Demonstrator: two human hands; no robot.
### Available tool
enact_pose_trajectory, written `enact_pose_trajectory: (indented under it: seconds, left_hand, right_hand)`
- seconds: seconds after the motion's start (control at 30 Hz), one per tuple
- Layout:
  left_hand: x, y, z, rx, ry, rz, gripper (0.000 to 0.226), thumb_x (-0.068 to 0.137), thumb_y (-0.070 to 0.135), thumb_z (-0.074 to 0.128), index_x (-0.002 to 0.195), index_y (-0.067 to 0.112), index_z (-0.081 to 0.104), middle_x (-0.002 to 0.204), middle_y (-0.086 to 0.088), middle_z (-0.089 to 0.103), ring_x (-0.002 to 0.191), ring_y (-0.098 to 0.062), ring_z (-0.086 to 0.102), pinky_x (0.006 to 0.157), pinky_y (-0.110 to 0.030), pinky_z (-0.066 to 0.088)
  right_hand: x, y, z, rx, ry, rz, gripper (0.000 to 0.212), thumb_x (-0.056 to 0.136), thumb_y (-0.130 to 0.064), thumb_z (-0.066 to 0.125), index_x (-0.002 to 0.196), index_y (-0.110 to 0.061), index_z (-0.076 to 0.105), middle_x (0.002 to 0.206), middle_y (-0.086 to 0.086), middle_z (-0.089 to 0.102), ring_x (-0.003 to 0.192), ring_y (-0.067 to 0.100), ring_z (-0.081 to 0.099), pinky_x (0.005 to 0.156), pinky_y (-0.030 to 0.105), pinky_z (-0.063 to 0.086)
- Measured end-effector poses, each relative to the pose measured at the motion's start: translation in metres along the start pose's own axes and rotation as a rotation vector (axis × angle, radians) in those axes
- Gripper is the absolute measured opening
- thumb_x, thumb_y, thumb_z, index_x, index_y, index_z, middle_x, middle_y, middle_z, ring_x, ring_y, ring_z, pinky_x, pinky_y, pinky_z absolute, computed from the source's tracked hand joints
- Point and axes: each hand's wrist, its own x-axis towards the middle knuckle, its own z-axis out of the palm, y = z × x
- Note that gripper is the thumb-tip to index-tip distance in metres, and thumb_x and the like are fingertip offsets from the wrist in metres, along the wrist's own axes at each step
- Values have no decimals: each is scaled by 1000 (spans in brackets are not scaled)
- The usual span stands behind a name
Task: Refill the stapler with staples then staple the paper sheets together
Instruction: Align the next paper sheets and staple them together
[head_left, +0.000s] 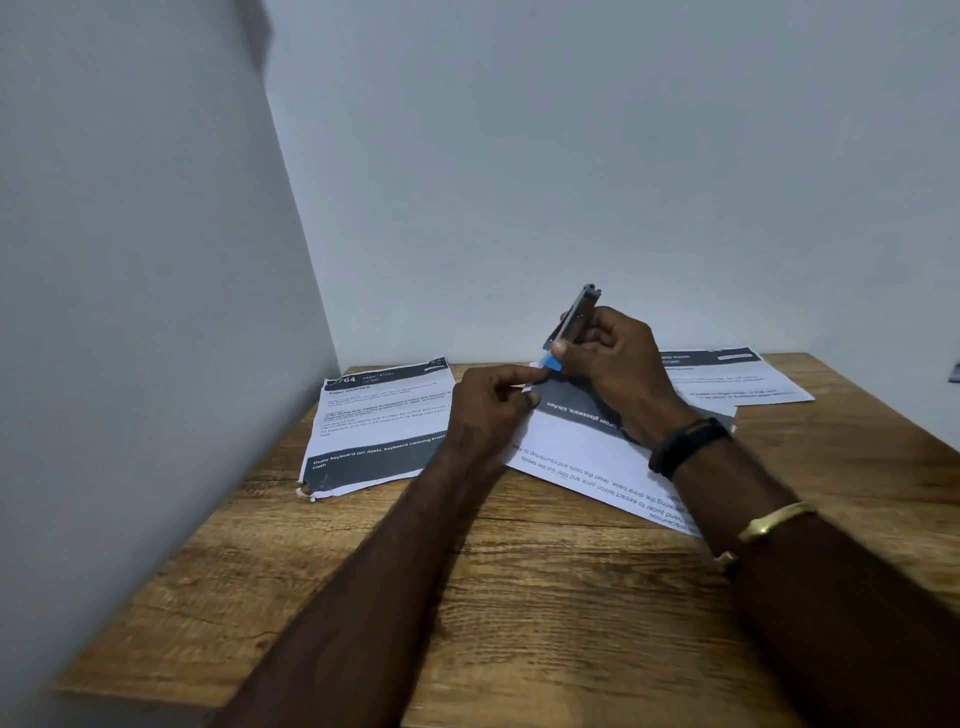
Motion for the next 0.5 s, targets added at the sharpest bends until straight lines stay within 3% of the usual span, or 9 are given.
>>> enact_pose_trajectory:
  seconds: [0.1, 0.23, 0.33, 0.43, 0.5]
  left_hand:
    - [4, -2, -5, -9, 69, -67, 27, 88, -5, 69, 112, 5, 78, 107, -13, 77, 96, -29, 74, 87, -38, 61]
    - [12, -8, -16, -11, 212, -120, 31, 90, 0, 68, 119, 9, 75, 124, -11, 73, 116, -28, 68, 104, -47, 54]
    - [15, -10, -22, 34, 288, -121, 40, 88, 2, 71, 127, 12, 70, 135, -8, 67, 123, -20, 62, 109, -46, 51]
    - [15, -8, -23, 14, 323, -129, 53, 85, 0, 75, 135, 11, 63, 142, -9, 61, 123, -27, 62, 107, -47, 52]
    - [15, -5, -22, -17, 353, -126, 59, 83, -3, 75, 138, 10, 60, 141, -9, 61, 117, -32, 67, 103, -48, 54]
  right_hand:
    - [1, -3, 1, -65, 80, -34, 28, 85, -12, 82, 110, -7, 70, 102, 9, 77, 98, 24, 75, 86, 44, 63]
    - [-2, -11, -1, -242, 135, -38, 28, 80, -24, 86, 105, -17, 74, 92, -3, 78, 89, 16, 76, 81, 37, 64]
    - [-6, -18, -3, -448, 31, 31, 29, 77, -30, 88, 97, -14, 75, 88, 6, 77, 87, 24, 75, 79, 47, 63]
    - [-11, -25, 0, -715, -84, 87, 32, 71, -36, 90, 77, -10, 72, 76, 4, 72, 75, 21, 70, 63, 35, 58]
    - [-15, -30, 5, -852, -198, 174, 33, 68, -34, 91, 71, -7, 73, 67, 3, 72, 65, 19, 70, 62, 34, 58]
